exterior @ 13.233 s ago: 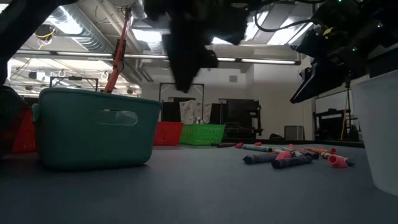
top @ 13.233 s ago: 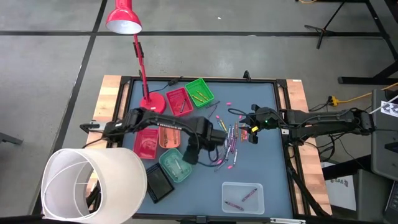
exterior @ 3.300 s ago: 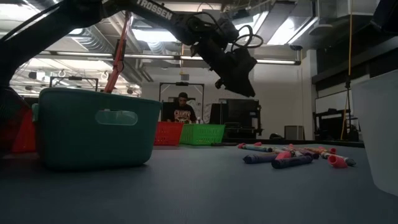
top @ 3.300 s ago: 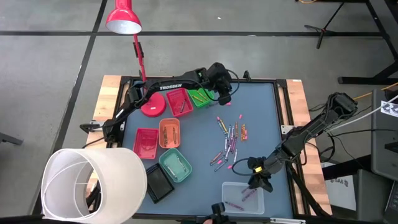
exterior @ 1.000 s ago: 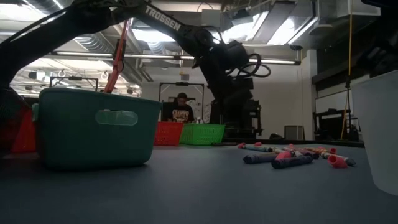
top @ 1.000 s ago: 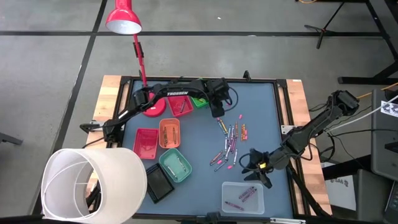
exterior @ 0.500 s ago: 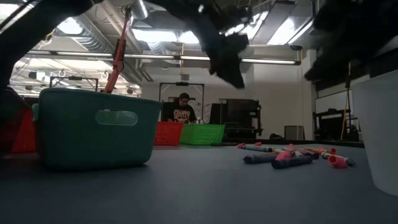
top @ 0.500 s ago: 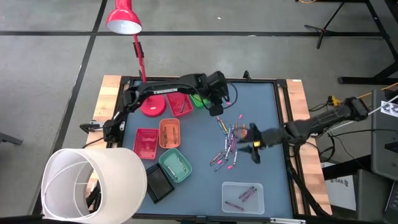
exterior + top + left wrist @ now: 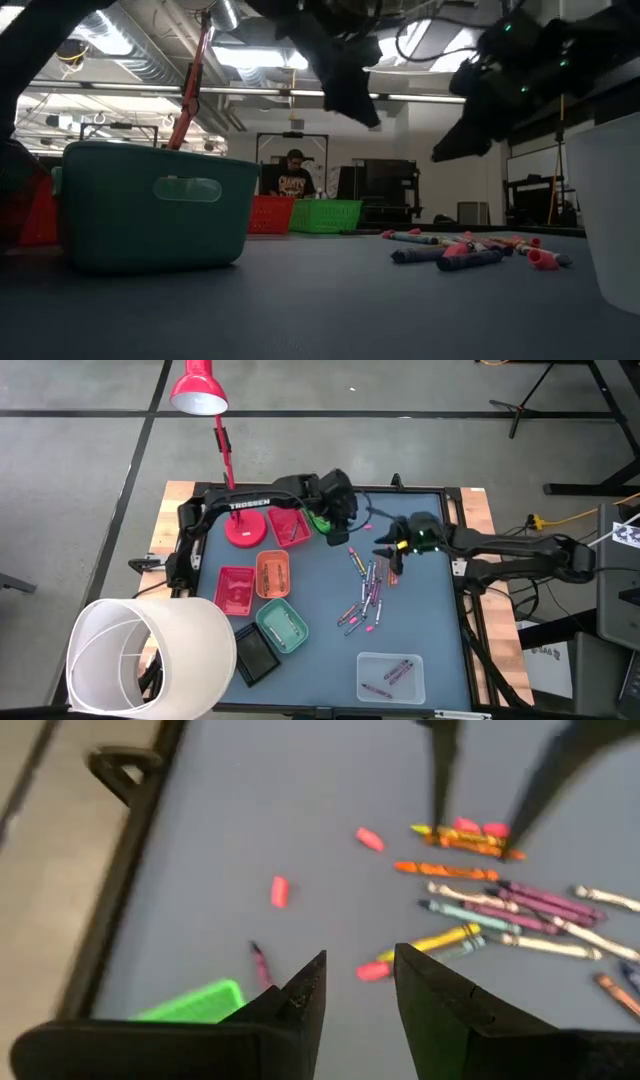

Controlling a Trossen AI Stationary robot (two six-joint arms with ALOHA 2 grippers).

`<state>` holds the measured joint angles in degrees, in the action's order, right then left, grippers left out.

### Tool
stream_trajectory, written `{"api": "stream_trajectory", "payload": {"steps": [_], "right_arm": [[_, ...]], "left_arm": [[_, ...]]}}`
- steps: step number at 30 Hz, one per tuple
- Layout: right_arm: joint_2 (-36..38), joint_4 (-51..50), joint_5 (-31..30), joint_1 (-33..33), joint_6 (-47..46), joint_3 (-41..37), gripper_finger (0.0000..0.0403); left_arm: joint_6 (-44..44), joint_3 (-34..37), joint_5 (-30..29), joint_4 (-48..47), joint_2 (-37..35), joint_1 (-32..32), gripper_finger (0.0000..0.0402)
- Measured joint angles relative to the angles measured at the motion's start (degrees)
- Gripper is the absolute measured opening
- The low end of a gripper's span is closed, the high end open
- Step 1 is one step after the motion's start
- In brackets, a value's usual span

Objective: Sort crayons
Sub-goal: Put the purple crayon into the white bin

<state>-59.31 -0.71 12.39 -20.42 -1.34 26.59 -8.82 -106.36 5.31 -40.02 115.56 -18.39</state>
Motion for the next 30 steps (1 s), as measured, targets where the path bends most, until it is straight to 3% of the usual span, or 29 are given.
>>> {"api": "stream_trajectory", "payload": {"steps": [3, 6, 13, 16, 23, 30], "right_arm": [[-3.6, 5.0, 5.3, -4.2, 1.7, 0.0, 0.0166], [-7.6, 8.6, 6.9, -7.1, 1.9, 0.5, 0.0166], [-19.8, 7.3, 7.2, -9.8, 7.2, 9.6, 0.0166], [-25.1, 2.3, 7.0, -9.7, 10.3, 15.4, 0.0166], [-36.3, -7.8, 1.3, -9.6, 16.7, 27.9, 0.0166], [-42.4, -11.5, -1.7, -9.6, 19.9, 34.3, 0.0166]], "left_arm": [[1.5, 8.6, 0.3, 5.7, -4.4, 0.0, 0.0104], [3.6, 19.1, 0.0, 13.5, -11.2, -0.3, 0.0104], [7.1, 42.1, -0.3, 28.9, -27.4, -1.6, 0.0104], [7.2, 49.0, -0.4, 33.3, -32.4, -1.6, 0.0104], [7.7, 59.1, -0.2, 40.4, -37.8, -1.3, 0.0104], [8.7, 62.4, -0.2, 43.5, -37.9, -1.3, 0.0104]]}}
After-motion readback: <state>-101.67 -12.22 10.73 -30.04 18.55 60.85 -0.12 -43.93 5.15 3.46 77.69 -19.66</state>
